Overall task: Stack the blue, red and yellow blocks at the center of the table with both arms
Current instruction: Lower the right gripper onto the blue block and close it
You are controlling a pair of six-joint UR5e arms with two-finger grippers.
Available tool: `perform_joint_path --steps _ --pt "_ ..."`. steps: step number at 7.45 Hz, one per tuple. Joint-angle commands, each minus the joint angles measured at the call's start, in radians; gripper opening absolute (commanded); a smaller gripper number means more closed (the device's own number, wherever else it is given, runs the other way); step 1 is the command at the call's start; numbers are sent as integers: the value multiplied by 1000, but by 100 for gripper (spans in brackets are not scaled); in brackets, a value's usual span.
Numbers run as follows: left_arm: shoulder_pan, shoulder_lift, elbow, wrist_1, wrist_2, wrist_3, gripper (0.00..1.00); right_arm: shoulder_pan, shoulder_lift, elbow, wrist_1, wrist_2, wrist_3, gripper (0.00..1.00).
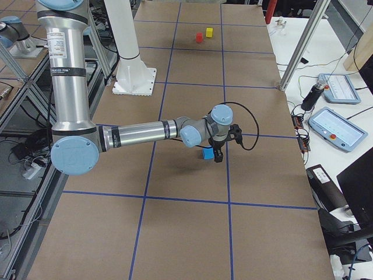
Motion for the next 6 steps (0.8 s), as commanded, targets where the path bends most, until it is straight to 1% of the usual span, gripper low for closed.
perform_joint_path --steps 1,6 --pt "1 1 1 0 1 1 100 -57 36 -31 4 -16 91 99" --pt "2 1 7 -1 1 1 100 -151 37 -57 4 -76 101 99"
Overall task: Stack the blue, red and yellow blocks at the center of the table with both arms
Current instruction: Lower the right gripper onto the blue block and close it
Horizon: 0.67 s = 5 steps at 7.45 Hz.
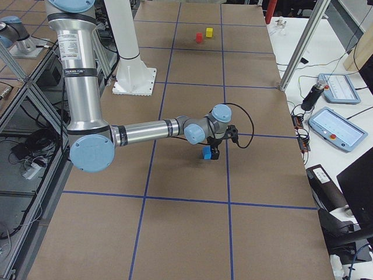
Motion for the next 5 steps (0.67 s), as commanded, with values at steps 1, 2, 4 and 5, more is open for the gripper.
perform_joint_path --steps 1,2,4,5 --pt "1 0 1 0 0 0 100 -34 3 -13 0 -19 1 99" --pt "1 0 1 0 0 0 100 -40 8 -27 0 -19 1 99" --pt "1 0 1 0 0 0 100 -45 34 -62 3 -19 -5 12" --pt "1 0 1 0 0 0 100 -45 37 -66 26 -20 -9 0"
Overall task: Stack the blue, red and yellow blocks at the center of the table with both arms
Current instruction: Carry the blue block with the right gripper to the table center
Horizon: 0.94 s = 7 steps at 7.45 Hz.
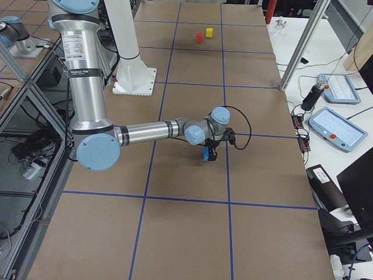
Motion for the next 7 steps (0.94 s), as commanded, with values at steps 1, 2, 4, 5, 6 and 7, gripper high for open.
perform_joint_path --steps 1,2,4,5,6,7 --pt "0 0 0 0 0 0 100 -1 20 -10 19 -1 8 0" --pt "0 0 0 2 0 0 100 2 23 4 19 3 11 0" --pt "0 0 -2 0 0 0 100 28 95 15 4 40 12 0" --pt "0 -2 -2 -3 -2 -2 100 28 165 13 -49 51 17 0" --pt "14 0 -2 -3 -2 -2 100 20 290 10 -199 49 20 0" --pt "23 3 1 0 -8 -2 100 2 404 4 -332 46 20 0"
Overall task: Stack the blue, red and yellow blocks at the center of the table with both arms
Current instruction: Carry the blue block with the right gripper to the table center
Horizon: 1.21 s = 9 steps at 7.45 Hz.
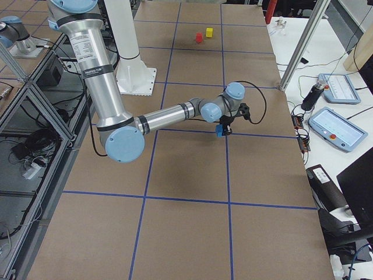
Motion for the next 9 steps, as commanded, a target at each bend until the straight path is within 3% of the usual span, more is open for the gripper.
perform_joint_path --steps 1,4,7,9 --pt "12 4 8 2 -8 1 100 -57 240 -48 -211 -6 93 0" --pt "17 3 10 2 -8 0 100 -246 510 -229 -207 -101 470 0" --pt "27 3 13 3 -8 -2 100 -355 547 -239 -196 -182 568 0" --pt "30 1 11 0 -8 -3 100 -381 579 -346 -71 -196 626 0"
